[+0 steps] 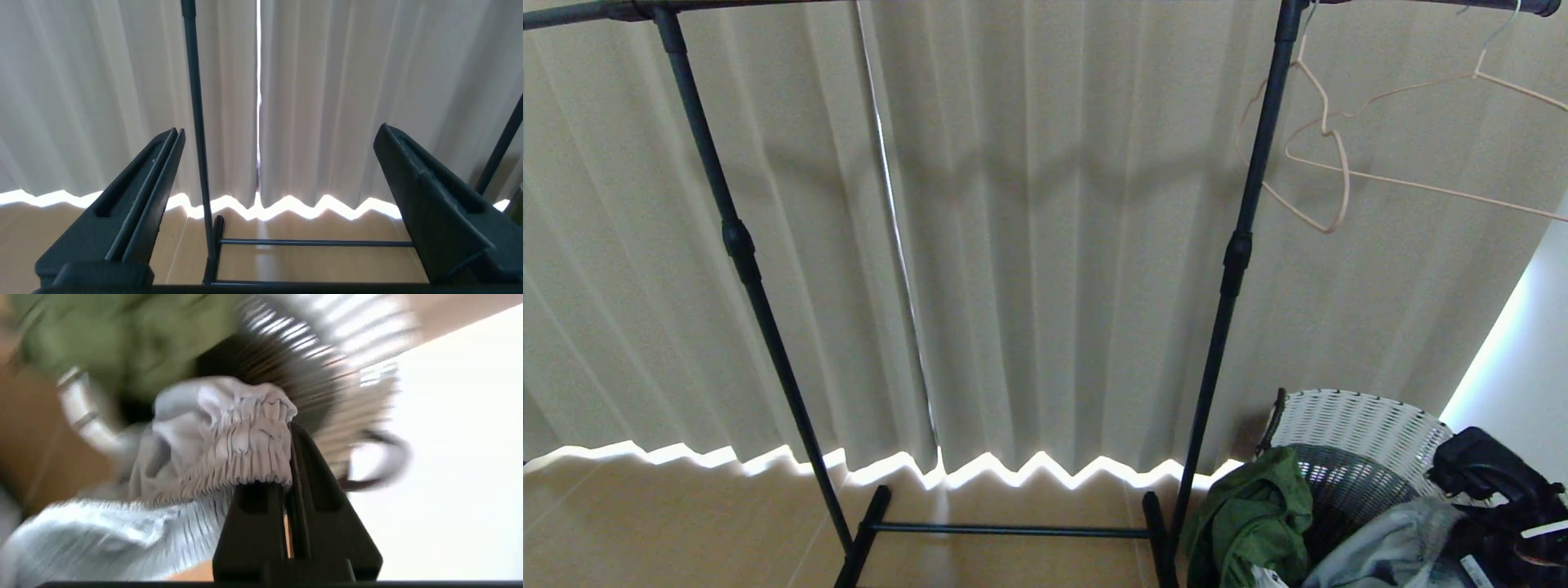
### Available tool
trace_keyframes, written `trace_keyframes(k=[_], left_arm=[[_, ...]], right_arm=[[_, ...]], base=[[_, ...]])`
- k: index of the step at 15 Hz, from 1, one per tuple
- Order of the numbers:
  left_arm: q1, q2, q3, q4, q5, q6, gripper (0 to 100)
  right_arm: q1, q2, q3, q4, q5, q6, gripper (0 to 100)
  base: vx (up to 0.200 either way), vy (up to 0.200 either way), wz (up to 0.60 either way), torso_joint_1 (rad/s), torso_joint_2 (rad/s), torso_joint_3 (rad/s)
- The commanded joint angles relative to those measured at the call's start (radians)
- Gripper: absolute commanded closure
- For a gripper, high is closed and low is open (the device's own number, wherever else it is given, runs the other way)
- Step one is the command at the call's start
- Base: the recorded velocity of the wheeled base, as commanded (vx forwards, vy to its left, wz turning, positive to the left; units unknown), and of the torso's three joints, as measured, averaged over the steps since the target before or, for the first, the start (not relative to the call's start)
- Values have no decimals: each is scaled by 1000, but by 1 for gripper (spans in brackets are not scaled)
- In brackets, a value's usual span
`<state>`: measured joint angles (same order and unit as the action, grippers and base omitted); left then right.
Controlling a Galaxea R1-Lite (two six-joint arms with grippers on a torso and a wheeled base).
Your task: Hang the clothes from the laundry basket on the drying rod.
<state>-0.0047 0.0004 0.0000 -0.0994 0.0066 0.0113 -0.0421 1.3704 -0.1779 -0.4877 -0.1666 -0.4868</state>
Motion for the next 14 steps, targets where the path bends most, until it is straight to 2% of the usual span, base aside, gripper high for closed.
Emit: trace_keyframes(k=[1,4,8,14], left_arm=[[0,0,0,0,0,1,0],[0,0,0,0,0,1,0],[0,0,0,0,0,1,0],[0,0,0,0,0,3,0]], right_arm=[[-94,-208,-31,6,-11,-29,100],[-105,-281,-8,6,-10,-32,100],[-104,-355,9,11,-8,-32,100],[-104,-367,15,12,-8,-32,100]], base=[[0,0,0,0,0,0],[0,0,0,0,0,0],[-200,0,0,5,2,-1],[-200,0,0,2,2,2]])
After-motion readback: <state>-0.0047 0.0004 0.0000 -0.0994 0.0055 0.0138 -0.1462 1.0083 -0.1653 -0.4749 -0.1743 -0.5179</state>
